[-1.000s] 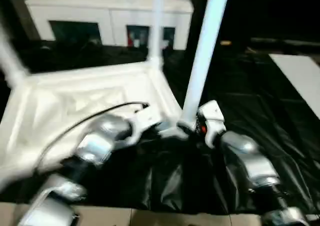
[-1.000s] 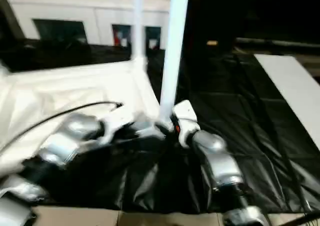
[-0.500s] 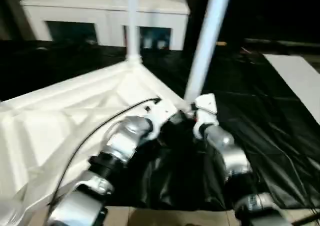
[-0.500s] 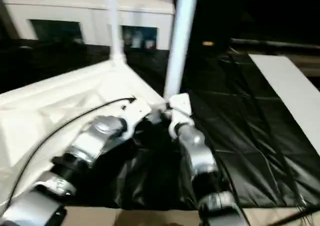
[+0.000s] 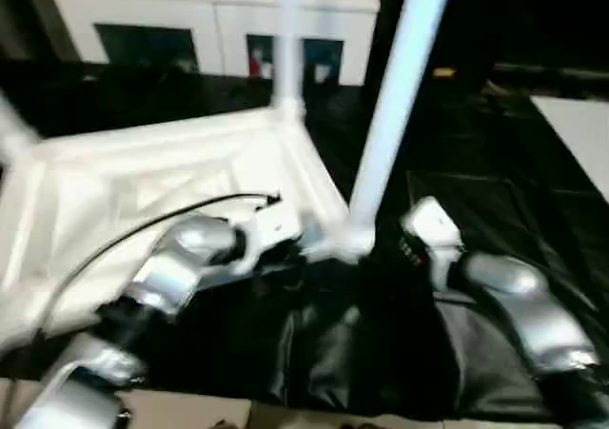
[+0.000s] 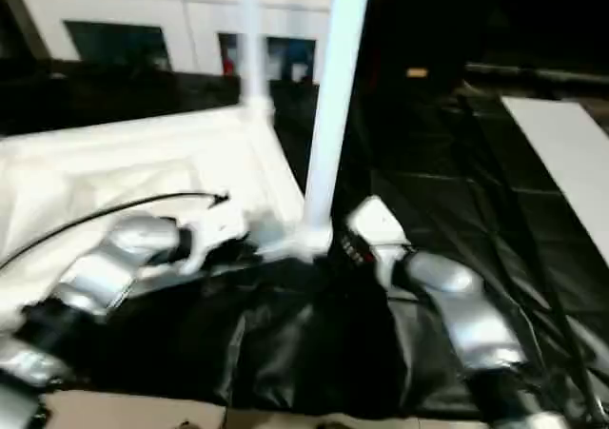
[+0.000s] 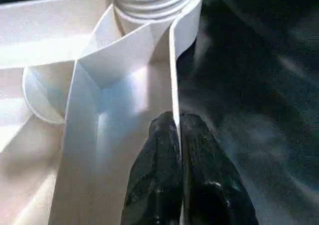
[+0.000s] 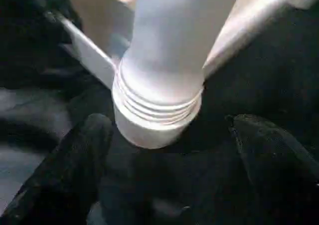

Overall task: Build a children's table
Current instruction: Rotate leg to tighten

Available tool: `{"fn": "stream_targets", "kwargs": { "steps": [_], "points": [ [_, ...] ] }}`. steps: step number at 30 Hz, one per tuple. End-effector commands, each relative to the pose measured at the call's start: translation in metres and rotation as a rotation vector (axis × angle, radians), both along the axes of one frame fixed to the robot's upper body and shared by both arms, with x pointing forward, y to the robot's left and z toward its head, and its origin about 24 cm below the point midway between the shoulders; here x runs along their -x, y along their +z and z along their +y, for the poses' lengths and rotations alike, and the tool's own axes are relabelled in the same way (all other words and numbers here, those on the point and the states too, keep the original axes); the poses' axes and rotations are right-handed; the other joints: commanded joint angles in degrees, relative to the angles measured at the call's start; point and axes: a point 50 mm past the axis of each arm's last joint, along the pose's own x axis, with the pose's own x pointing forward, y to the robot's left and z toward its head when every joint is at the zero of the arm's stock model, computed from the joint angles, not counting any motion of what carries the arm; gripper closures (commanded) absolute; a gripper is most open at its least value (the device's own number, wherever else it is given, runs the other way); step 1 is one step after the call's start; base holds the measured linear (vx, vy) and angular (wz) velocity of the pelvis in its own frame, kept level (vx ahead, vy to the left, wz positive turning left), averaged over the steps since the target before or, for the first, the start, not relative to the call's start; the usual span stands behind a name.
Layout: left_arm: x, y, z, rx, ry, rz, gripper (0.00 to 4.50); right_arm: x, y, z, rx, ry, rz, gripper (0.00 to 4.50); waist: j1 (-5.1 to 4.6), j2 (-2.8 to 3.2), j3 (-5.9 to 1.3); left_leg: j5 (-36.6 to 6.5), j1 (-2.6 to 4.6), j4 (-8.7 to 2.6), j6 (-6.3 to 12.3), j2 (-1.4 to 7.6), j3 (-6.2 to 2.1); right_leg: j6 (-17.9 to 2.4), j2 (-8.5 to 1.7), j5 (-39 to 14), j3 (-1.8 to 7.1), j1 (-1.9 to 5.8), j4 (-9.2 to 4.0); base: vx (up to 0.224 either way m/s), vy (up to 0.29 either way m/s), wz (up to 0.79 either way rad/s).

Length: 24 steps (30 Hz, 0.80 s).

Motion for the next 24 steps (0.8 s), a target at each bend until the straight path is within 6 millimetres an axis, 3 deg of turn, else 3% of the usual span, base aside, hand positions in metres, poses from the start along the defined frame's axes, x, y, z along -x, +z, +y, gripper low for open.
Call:
{"fn": "stream_targets", "kwargs": {
  "steps": [1, 3, 8, 9, 12, 18, 24],
  "points": [
    [0.012, -0.008, -0.008, -0.022, -0.103, 0.062, 4.5, 0.003, 0.008, 0.007, -0.032, 0.068, 0.0, 0.38, -0.08, 0.34, -2.54, -16.65, 0.55, -4.65, 2.58, 2.28, -0.34, -11.82, -3.67, -17.18, 1.85, 2.94, -4.12, 0.0, 0.0, 0.0],
    [0.016, -0.007, -0.008, -0.013, -0.136, 0.099, 4.5, 0.005, 0.01, 0.011, -0.045, 0.107, 0.017, 0.38, -0.11, 0.35, -2.58, -17.93, 0.84, -4.8, 1.41, 2.32, -0.48, -10.66, -3.68, -19.95, 2.0, 2.71, -4.3, 0.0, 0.0, 0.0],
    [0.018, -0.007, -0.008, -0.022, -0.156, 0.116, 4.5, 0.005, 0.005, 0.019, -0.055, 0.162, 0.053, 0.38, 0.05, 0.17, -2.82, -15.79, 0.66, -4.6, 1.47, 2.18, -0.32, -11.18, -3.58, -16.78, 2.07, 2.79, -3.96, 0.0, 0.0, 0.0],
    [0.018, -0.007, -0.008, -0.024, -0.156, 0.116, 4.5, 0.005, 0.004, 0.02, -0.056, 0.162, 0.056, 0.64, 0.08, 0.0, -2.97, -14.02, 0.48, -4.51, 1.67, 2.11, -0.33, -11.49, -3.61, -14.78, 2.02, 3.0, -3.69, 0.0, 0.0, 0.0],
    [0.018, -0.007, -0.007, -0.027, -0.154, 0.114, 4.5, 0.005, -0.001, 0.022, -0.027, 0.18, 0.072, 0.77, 0.08, -0.12, -3.04, -12.57, 0.39, -4.35, 2.03, 2.07, -0.24, -12.1, -3.57, -12.84, 1.97, 3.13, -3.49, 0.0, 0.0, 0.0],
    [0.019, -0.006, -0.006, -0.027, -0.151, 0.114, 4.5, 0.001, 0.001, 0.023, -0.043, 0.162, 0.063, 1.46, 0.14, -0.14, -3.0, -12.49, 0.38, -4.33, 2.05, 2.0, -0.22, -11.61, -3.62, -14.16, 1.99, 3.18, -3.58, 0.0, 0.0, 0.0],
    [0.019, -0.007, -0.004, -0.033, -0.149, 0.123, 4.5, 0.002, -0.001, 0.022, -0.035, 0.176, 0.077, 1.72, 0.13, -0.02, -3.1, -11.64, 0.37, -4.22, 2.17, 1.96, -0.21, -11.82, -3.57, -12.91, 1.97, 3.25, -3.44, 0.0, 0.0, 0.0]
  ]
}}
